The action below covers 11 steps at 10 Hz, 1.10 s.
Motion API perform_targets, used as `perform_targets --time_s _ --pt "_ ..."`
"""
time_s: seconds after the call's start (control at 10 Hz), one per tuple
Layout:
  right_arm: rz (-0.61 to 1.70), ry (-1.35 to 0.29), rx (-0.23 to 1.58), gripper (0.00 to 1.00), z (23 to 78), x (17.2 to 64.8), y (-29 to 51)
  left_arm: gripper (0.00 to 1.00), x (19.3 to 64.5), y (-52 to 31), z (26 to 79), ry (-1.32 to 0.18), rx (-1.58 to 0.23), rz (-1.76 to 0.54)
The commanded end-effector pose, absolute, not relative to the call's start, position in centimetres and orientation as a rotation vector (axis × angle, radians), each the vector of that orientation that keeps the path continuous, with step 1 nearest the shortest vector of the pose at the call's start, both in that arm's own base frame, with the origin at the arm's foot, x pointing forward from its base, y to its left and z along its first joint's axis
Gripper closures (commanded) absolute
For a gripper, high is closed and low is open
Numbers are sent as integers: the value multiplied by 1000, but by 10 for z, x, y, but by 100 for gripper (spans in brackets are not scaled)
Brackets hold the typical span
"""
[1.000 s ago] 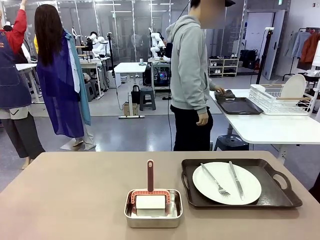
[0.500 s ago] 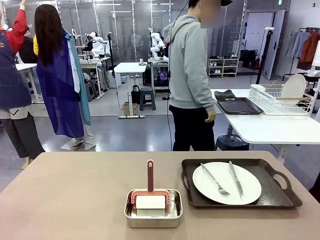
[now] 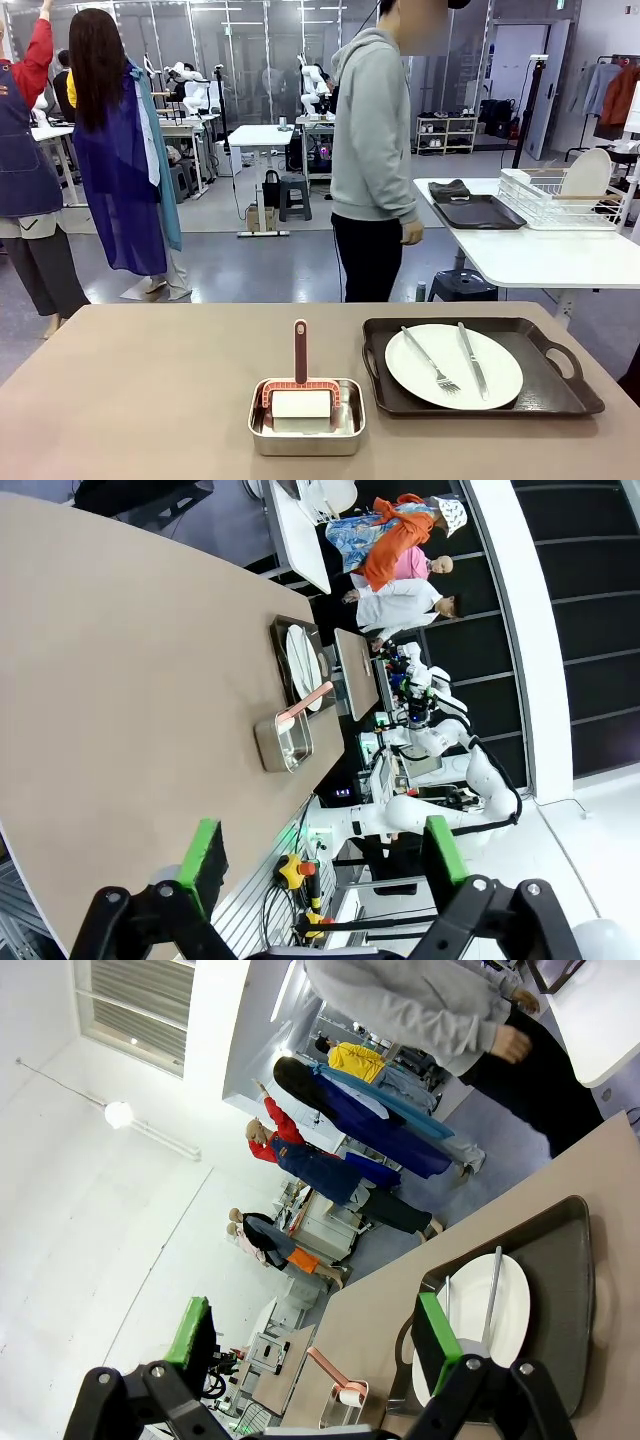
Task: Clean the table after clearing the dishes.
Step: When the right (or left) Handle tray is removed, use the right hand (or left hand) to clean the right (or left) side of the table with the Lint Roller.
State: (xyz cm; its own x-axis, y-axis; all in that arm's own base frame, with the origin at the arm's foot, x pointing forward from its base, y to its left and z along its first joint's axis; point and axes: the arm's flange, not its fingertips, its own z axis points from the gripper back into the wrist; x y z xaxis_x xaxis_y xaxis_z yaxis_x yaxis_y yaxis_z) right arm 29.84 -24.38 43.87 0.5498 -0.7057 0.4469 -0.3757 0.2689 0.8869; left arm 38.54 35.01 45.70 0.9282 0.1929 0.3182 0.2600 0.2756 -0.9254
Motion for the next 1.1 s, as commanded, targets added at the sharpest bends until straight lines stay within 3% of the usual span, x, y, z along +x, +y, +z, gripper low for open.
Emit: perform_targets --time_s 0.0,1.0 --pt "-284 -1046 1343 0 441 297 -242 0 380 350 458 -410 -1318 -48" --pt "-284 -1046 1343 0 441 297 -242 0 380 350 458 -410 -1318 -48"
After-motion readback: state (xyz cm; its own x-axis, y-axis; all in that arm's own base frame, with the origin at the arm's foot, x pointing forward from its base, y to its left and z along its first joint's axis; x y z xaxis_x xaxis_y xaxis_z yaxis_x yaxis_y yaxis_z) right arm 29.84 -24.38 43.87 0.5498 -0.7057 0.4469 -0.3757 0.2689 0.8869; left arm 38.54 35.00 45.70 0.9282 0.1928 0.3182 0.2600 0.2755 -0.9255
